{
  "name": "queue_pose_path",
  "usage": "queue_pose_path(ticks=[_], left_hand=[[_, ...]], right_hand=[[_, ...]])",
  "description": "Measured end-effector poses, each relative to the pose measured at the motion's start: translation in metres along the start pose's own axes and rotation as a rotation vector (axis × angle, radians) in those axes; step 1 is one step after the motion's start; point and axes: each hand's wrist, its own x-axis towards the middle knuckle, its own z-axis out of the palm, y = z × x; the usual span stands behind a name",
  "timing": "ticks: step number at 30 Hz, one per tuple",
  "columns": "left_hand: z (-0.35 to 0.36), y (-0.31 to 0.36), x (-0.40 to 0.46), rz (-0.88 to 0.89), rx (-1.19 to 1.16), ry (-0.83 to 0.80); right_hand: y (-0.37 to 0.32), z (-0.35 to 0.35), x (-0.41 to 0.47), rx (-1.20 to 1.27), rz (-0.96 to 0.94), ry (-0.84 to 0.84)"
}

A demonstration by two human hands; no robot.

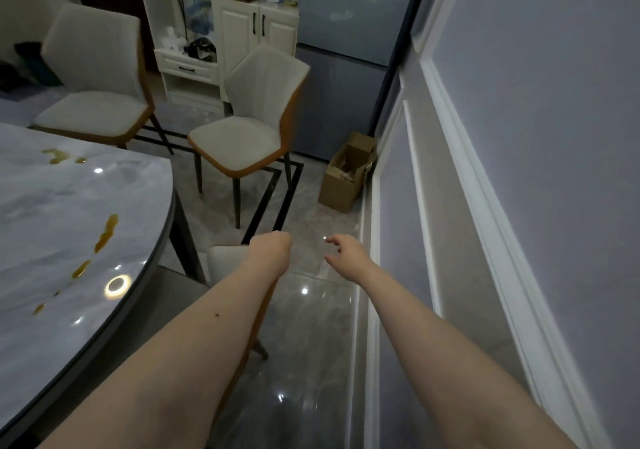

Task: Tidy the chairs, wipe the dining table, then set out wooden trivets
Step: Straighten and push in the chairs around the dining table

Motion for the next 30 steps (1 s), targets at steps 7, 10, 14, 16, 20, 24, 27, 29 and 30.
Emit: queue_pose_path(ticks=[7, 10, 14, 16, 20, 24, 27, 29, 30], left_hand=[[-0.024, 0.013, 0.074, -0.013, -0.021, -0.001], [-0.031, 0.006, 0.108, -0.043, -0.043, 0.009], [-0.035, -0.016, 0.159, -0.073, -0.157, 0.003], [-0.037, -0.031, 0.184, -0.112, -0.233, 0.018], [-0.039, -0.051, 0.224, -0.178, -0.314, -0.014], [-0.044, -0.069, 0.263, -0.216, -0.355, -0.011], [-0.047, -0.080, 0.288, -0.244, -0.382, -0.036], [-0.047, -0.089, 0.309, -0.267, -0.413, -0.035], [-0.047, -0.093, 0.320, -0.281, -0.424, -0.034]], right_hand=[[0.012, -0.029, 0.088, 0.005, -0.013, -0.003], [0.009, -0.028, 0.124, -0.039, -0.065, -0.041], [0.002, -0.031, 0.183, -0.089, -0.093, -0.087], [-0.004, -0.031, 0.214, -0.104, -0.101, -0.098], [-0.019, -0.033, 0.266, -0.127, -0.117, -0.129], [-0.031, -0.033, 0.313, -0.142, -0.126, -0.159], [-0.038, -0.031, 0.343, -0.169, -0.155, -0.201], [-0.044, -0.032, 0.369, -0.180, -0.181, -0.223], [-0.047, -0.033, 0.383, -0.185, -0.201, -0.232]])
